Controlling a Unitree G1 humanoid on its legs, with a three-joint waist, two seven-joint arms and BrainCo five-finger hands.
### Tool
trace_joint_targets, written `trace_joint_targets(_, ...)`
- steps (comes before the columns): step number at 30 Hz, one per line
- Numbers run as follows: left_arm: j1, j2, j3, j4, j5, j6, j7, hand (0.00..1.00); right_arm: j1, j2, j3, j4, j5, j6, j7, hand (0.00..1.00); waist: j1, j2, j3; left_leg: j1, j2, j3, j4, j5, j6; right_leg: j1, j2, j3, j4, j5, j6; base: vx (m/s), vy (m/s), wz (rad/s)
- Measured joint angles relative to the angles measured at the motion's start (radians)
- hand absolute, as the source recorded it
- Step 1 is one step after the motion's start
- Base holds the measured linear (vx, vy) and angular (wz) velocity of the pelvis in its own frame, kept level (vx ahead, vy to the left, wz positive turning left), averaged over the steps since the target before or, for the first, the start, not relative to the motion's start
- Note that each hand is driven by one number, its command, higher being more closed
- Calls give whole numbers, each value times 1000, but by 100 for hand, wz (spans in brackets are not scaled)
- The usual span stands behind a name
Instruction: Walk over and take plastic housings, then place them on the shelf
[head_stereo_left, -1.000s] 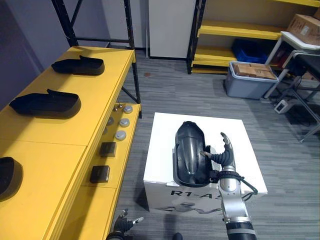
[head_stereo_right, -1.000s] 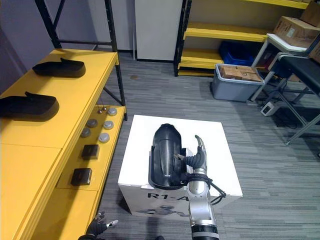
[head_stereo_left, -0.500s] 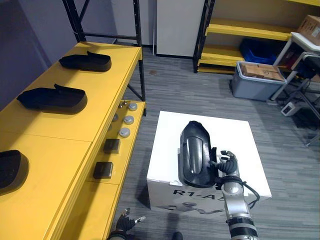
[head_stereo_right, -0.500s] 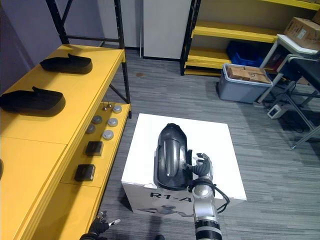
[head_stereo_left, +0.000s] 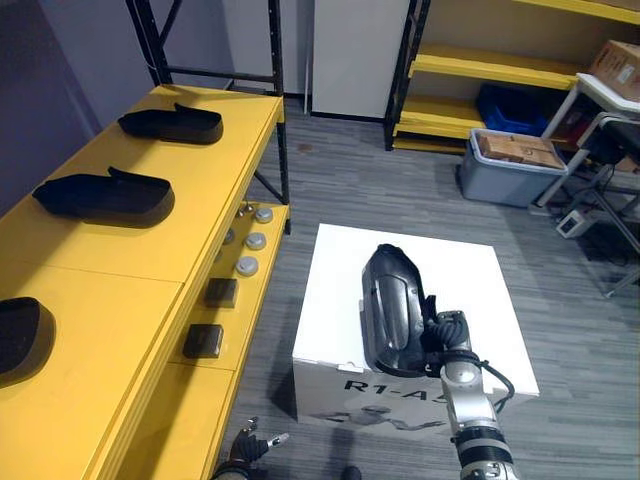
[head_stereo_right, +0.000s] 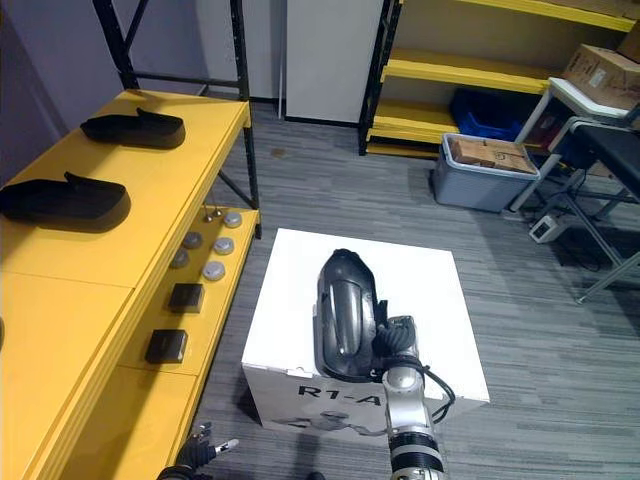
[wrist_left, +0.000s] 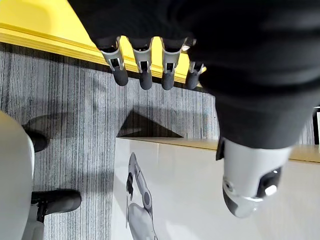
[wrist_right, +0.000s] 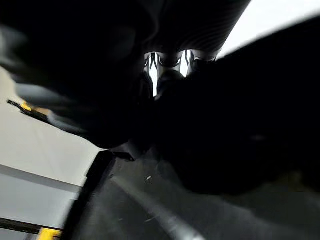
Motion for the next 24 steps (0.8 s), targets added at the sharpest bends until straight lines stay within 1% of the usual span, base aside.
trace_joint_targets(3, 2, 0, 1, -5, -24, -2, 12, 0, 8, 7, 33, -52, -20, -1, -22, 100, 2, 0, 0, 1, 0, 5, 0, 0, 0, 0, 0, 2, 0, 1, 0, 5, 8, -3)
trace_joint_targets(5, 6, -1, 2, -22, -33, -2, 15, 0, 23, 8, 38, -81, -37, -2, -27, 100, 12, 1, 1, 2, 0, 6, 0, 0, 0, 0, 0, 3, 0, 1, 0, 0, 0, 0)
trace_joint_targets(9, 50, -4, 7, -124, -33, -6, 20, 0, 52, 11, 49, -150, -62, -3, -43, 100, 16, 4, 2, -4, -1, 8, 3, -1, -1, -5, 1, 8, 1, 1, 0, 9, 10, -2)
trace_joint_targets(10, 60, -11, 21, -167, -33, -10, 25, 0, 71, 10, 55, -205, -70, -5, -49, 100, 18, 5, 3, -10, -1, 10, 4, -1, -1, -10, 2, 11, 1, 1, -1, 11, 13, -4)
trace_joint_targets(13, 87, -30, 48, -290, -34, -21, 46, 0, 85, 10, 57, -292, -77, -27, -62, 100, 18, 8, 5, -11, 0, 13, 10, -1, -1, -11, 3, 17, 1, 1, -1, 22, 16, -5)
trace_joint_targets(15, 110, -62, 95, -442, -34, -29, 59, 0, 85, 5, 56, -345, -89, -47, -79, 100, 19, 10, 5, -14, -2, 13, 16, -1, -1, -10, 2, 17, 1, 1, -1, 0, 0, 0)
trace_joint_targets(16, 115, -68, 105, -477, -34, -36, 61, 0, 85, 4, 56, -354, -89, -53, -83, 100, 19, 10, 5, -14, -2, 13, 17, -1, -1, -10, 2, 16, 1, 1, -1, 0, 0, 0)
trace_joint_targets(17, 125, -77, 118, -553, -35, -47, 63, 0, 86, 4, 56, -379, -92, -57, -85, 100, 19, 11, 6, -16, -2, 13, 18, -1, -1, -10, 2, 15, 1, 1, -1, 2, 14, 4)
trace_joint_targets(18, 128, -83, 123, -618, -47, -56, 71, 0, 87, 3, 56, -401, -98, -64, -88, 100, 19, 13, 7, -18, -2, 11, 21, -1, -1, -10, 2, 13, 1, 1, -2, -1, 13, 5)
trace_joint_targets(19, 128, -85, 123, -649, -58, -60, 77, 0, 87, 3, 57, -412, -107, -67, -89, 100, 20, 15, 8, -19, -3, 10, 22, -1, -1, -10, 1, 11, 1, 1, -1, -5, 12, 7)
trace_joint_targets(21, 130, -103, 130, -780, -82, -71, 85, 0, 89, 2, 63, -437, -117, -81, -94, 100, 22, 21, 8, -20, -3, 6, 22, -1, -1, -9, 0, 4, 1, 1, -2, -4, 13, 8)
trace_joint_targets(24, 129, -110, 118, -901, -109, -96, 85, 0, 105, -1, 101, -470, -133, -87, -97, 100, 22, 27, 7, -23, -3, 5, 26, -1, -1, -9, 0, 1, 1, 1, -2, 1, 7, 3)
